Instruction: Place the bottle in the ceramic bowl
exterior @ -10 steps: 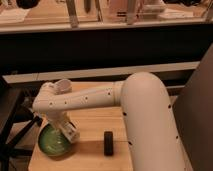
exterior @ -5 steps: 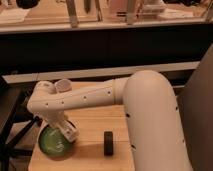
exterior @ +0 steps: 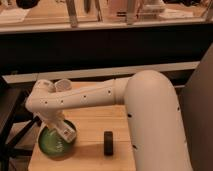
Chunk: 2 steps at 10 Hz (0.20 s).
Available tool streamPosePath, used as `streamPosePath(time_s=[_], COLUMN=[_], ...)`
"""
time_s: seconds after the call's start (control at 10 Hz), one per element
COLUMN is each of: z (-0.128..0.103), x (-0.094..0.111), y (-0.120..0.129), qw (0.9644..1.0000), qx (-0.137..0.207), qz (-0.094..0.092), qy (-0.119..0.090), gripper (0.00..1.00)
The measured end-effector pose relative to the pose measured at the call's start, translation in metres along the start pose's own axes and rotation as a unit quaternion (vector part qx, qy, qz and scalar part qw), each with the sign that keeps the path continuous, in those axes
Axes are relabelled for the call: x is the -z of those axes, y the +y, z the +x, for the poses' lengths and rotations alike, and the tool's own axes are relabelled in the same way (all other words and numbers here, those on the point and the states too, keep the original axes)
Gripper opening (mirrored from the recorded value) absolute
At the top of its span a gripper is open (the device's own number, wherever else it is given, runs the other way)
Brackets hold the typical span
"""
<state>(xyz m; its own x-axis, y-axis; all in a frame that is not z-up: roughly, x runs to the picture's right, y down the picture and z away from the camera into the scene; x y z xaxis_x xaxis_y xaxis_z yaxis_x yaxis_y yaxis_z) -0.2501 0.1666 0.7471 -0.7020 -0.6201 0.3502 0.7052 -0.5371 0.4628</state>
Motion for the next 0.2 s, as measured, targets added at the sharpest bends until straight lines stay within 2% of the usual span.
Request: streamPosePath(time_s=[0.2], z=[0.0009], x=[0.0002], y=[-0.0023], qw=[1.0], qx=[0.001], qz=[0.005], qy=[-0.002], gripper=[0.8])
